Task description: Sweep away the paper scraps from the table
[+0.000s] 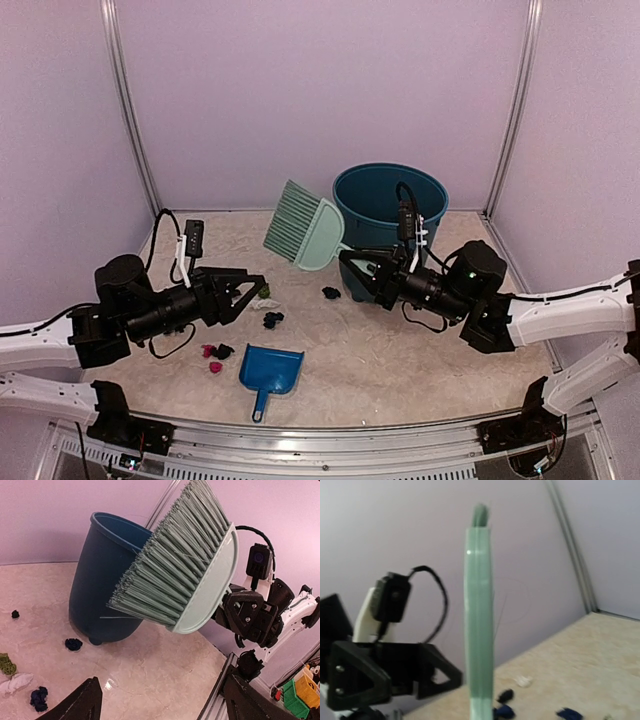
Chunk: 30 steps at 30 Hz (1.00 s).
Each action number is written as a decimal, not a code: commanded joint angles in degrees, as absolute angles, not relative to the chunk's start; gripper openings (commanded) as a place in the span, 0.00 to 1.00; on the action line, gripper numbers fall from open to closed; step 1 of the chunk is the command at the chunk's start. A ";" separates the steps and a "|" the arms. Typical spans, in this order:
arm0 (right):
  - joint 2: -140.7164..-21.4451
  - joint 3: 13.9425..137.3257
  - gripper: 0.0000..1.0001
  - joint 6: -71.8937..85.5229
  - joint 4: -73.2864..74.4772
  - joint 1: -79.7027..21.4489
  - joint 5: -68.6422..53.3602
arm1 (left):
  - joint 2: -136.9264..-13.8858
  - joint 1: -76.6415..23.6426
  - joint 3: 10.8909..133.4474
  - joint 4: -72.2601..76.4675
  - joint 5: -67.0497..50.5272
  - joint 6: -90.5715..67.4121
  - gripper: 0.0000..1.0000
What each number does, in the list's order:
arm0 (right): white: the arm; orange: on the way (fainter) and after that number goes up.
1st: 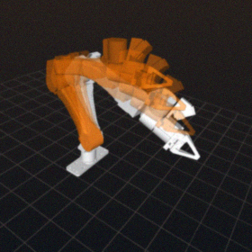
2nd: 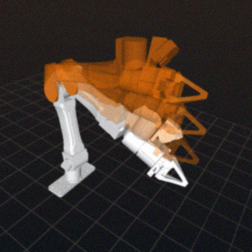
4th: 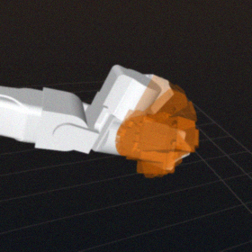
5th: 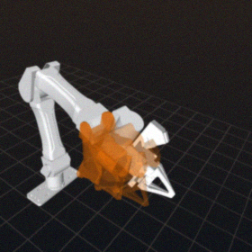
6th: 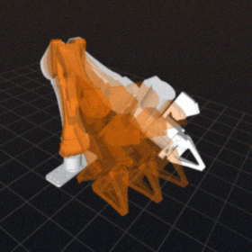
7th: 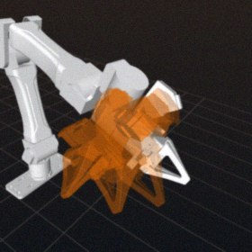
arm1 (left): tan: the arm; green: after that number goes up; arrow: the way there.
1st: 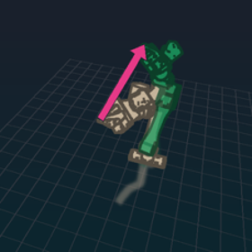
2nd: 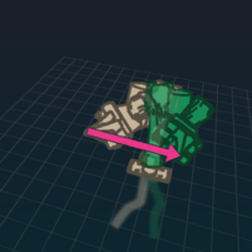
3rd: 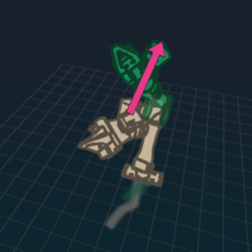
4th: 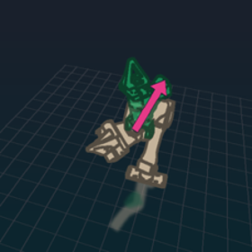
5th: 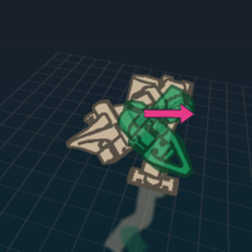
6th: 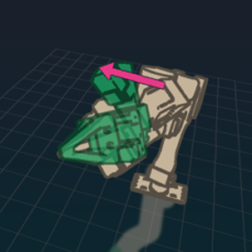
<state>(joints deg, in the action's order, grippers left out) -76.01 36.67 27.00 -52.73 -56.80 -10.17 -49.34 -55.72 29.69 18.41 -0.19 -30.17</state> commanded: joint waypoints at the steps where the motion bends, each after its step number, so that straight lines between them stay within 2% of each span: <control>1: -73.35 35.85 0.00 23.02 -47.14 -56.65 -6.19 | -44.94 -58.48 27.97 4.72 12.33 -31.41 0.86; 5: -72.14 36.12 0.00 21.10 -42.44 -57.27 -3.34 | -40.50 -61.39 25.37 0.20 17.42 -34.72 0.87; 7: -71.60 36.12 0.00 20.44 -40.59 -57.69 -1.83 | -39.40 -63.82 24.59 -1.61 20.65 -35.18 0.96; 9: -71.10 36.08 0.00 20.30 -38.95 -57.94 -0.54 | -39.74 -65.90 26.16 -4.66 24.69 -35.83 0.96; 13: -70.03 35.46 0.00 20.30 -36.16 -58.60 2.57 | -46.54 -69.64 31.23 -15.87 29.06 -39.88 0.97; 20: -69.17 34.17 0.00 21.06 -33.88 -59.09 5.51 | -54.73 -78.11 32.84 -22.44 26.73 -46.03 0.94; 26: -69.29 33.81 0.00 22.64 -32.16 -59.39 8.44 | -60.86 -90.80 34.93 -28.42 33.49 -58.25 0.94; 30: -69.03 33.89 0.00 23.99 -30.83 -60.60 10.44 | -67.54 -94.98 36.72 -28.90 35.04 -62.08 0.94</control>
<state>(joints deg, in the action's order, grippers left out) -70.48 34.20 22.24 -31.90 -59.13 7.31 -62.63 -92.31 34.26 -25.96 31.31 -55.40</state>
